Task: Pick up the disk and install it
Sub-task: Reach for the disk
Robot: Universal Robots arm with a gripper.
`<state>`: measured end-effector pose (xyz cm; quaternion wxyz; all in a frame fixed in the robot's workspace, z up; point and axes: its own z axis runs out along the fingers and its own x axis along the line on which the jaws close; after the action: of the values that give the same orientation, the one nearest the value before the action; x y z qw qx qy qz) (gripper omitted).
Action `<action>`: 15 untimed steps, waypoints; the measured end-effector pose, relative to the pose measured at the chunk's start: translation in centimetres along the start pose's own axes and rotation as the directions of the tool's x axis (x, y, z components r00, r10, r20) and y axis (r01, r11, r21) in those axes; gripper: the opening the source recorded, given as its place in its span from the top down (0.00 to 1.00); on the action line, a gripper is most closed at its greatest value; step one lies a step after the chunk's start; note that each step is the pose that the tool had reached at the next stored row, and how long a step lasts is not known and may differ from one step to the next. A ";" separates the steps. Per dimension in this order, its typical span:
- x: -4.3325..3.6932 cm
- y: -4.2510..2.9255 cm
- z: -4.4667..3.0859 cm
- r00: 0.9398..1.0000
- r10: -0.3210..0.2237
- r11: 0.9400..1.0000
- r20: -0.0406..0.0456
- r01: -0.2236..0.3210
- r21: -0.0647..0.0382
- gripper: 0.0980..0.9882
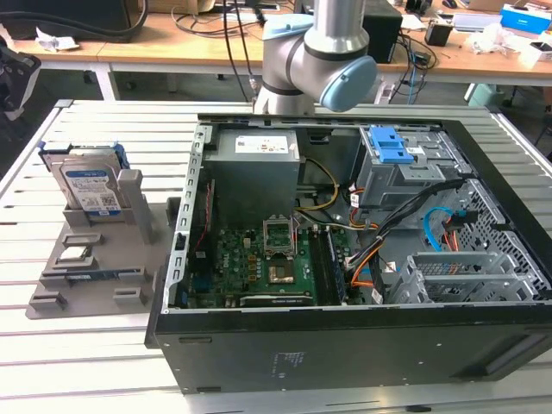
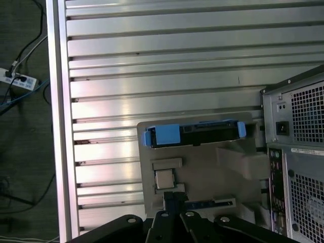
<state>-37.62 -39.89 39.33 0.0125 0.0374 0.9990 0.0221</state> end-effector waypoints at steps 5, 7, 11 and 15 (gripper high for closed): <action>0.94 -0.07 -0.02 1.000 0.000 1.000 0.000 0.000 0.000 0.99; 1.47 -0.11 -0.04 1.000 0.000 1.000 0.000 0.000 0.000 0.99; 2.11 -0.15 -0.05 1.000 0.000 1.000 0.000 0.000 0.000 0.99; 2.71 -0.20 -0.07 1.000 0.000 1.000 0.000 0.000 0.000 0.99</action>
<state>-40.33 -39.89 39.33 0.0125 0.0374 0.9990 0.0221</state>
